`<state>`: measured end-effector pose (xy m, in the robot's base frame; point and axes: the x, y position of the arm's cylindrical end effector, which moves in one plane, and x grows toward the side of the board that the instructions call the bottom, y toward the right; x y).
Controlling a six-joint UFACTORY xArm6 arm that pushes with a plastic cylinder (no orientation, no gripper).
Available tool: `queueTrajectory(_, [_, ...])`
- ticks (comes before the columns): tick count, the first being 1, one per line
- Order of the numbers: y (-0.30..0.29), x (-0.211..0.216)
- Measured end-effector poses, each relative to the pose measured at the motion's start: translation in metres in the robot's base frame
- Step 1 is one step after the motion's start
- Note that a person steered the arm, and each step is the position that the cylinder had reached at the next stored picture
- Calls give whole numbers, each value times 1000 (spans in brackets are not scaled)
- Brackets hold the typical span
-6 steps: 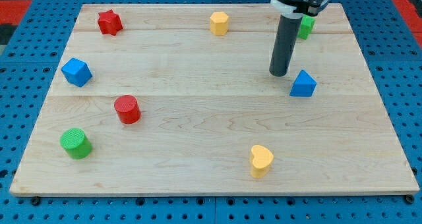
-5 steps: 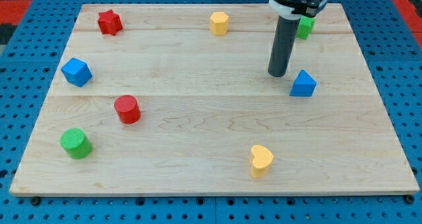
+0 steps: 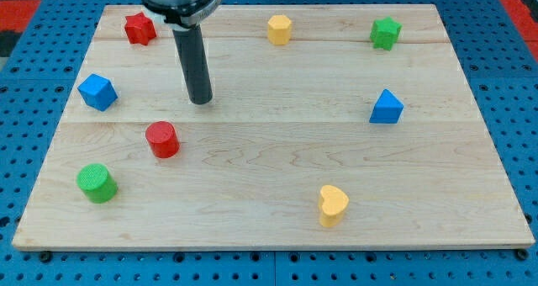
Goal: Move the yellow heart to the bottom center of board
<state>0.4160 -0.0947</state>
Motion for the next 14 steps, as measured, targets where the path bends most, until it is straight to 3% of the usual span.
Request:
queueTrajectory(4, [17,6])
queueTrajectory(5, [20,-18])
queueTrajectory(6, [34,-14])
queueTrajectory(7, [97,51])
queueTrajectory(9, [232,91])
queueTrajectory(11, [234,184])
queueTrajectory(12, [210,163])
queueTrajectory(13, [131,154])
queueTrajectory(14, [144,155])
